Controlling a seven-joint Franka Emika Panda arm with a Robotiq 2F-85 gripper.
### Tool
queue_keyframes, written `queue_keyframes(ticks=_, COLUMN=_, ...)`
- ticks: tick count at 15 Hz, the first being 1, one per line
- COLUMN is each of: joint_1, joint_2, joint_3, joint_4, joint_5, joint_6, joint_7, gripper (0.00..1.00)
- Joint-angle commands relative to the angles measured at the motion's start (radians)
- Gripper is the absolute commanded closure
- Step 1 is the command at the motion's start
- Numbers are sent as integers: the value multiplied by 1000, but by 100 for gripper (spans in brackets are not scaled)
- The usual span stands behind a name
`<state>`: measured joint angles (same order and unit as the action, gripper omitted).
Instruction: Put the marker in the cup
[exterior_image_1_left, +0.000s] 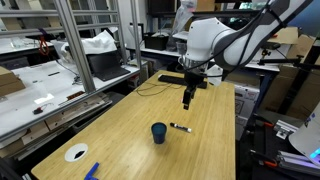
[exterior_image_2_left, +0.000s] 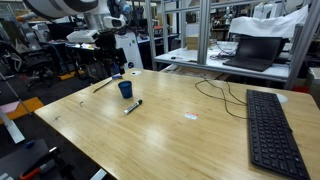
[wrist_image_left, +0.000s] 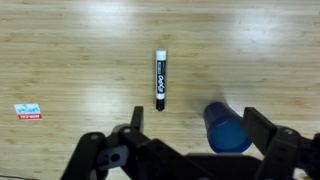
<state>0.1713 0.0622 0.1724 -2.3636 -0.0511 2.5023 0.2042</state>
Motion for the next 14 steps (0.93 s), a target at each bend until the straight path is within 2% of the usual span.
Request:
queue_keyframes(ticks=1, joint_1=-5, joint_2=40, joint_3=-8, joint_4=24, joint_5=31, joint_6=-1, joint_7=-35, gripper=0)
queue_keyframes(ticks=6, joint_1=-45, joint_2=218, joint_3=-35, joint_4=113, joint_5=127, joint_6=24, joint_7=-133, gripper=0)
queue_keyframes(ticks=9, joint_1=-76, joint_2=347, joint_3=-17, joint_4=201, joint_5=200, joint_6=38, joint_7=-214, gripper=0)
queue_keyframes(ticks=14, joint_1=-70, joint_2=512, joint_3=-12, joint_4=333, joint_5=197, joint_6=51, joint_7=-226, gripper=0)
